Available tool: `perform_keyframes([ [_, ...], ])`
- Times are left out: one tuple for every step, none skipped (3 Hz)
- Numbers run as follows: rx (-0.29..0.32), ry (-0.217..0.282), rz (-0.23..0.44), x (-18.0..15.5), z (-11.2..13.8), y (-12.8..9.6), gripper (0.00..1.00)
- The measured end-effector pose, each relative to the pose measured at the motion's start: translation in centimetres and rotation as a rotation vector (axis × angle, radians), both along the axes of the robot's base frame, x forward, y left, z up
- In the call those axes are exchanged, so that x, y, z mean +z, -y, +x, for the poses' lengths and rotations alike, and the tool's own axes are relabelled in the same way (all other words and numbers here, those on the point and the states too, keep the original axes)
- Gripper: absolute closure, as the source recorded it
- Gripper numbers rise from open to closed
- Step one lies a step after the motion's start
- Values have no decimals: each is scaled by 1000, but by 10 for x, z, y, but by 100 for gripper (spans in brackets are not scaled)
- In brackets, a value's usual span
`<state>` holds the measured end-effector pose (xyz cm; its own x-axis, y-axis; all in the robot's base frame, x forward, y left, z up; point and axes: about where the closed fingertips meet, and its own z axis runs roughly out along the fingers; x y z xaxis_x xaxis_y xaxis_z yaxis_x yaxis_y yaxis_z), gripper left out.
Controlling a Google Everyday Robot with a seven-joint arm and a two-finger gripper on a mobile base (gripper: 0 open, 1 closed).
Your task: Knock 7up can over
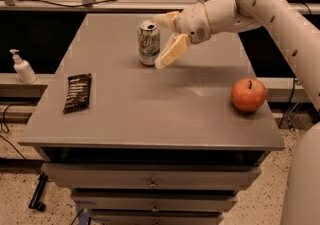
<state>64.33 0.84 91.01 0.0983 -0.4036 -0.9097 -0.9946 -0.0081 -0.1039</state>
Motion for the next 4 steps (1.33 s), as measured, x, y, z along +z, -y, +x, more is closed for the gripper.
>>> perform_keyframes([
  [55, 17, 21, 28, -28, 12, 0],
  [124, 23, 19, 43, -50, 14, 0],
  [142, 33, 9, 47, -56, 20, 0],
  [73, 79, 8, 45, -38, 35, 0],
])
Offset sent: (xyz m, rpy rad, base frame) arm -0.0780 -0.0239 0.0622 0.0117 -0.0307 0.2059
